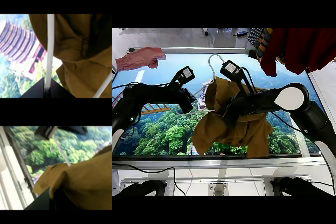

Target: Fold the clothes and pants, and hang the long-sleeved shirts on hangers.

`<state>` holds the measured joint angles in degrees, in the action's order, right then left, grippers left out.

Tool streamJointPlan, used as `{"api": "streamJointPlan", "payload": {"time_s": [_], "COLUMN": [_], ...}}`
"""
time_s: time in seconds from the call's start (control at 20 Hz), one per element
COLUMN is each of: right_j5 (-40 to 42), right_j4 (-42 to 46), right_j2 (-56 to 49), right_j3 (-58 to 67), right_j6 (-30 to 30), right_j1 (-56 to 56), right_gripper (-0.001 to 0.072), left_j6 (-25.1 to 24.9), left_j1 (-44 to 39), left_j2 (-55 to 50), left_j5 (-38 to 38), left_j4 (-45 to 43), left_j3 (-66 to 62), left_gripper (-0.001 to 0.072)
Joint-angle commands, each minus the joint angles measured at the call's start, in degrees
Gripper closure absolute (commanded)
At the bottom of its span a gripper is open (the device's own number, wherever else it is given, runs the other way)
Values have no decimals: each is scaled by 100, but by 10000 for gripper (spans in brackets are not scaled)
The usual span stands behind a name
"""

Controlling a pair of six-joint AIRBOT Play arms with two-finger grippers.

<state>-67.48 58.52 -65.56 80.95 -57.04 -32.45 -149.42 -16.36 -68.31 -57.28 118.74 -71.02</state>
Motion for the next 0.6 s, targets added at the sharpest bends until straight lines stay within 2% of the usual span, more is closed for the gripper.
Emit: {"api": "streamJointPlan", "payload": {"time_s": [0.0, 0.1, 0.15, 0.55], "right_j5": [127, 481, 612, 1279], "right_j4": [984, 1091, 1062, 1574], "right_j2": [149, 339, 409, 466], "right_j3": [2, 31, 72, 227], "right_j6": [-752, -837, -881, -1751], "right_j1": [-26, -26, -28, 356], "right_gripper": [659, 659, 659, 660], "left_j6": [549, 1034, 1104, 929], "left_j1": [258, 411, 461, 422], "left_j2": [-17, -15, -15, 208], "left_j5": [-2, -328, -501, -1587], "left_j4": [-339, -1023, -1172, -1460], "left_j3": [20, 20, 20, 20], "left_gripper": [677, 678, 678, 677]}}
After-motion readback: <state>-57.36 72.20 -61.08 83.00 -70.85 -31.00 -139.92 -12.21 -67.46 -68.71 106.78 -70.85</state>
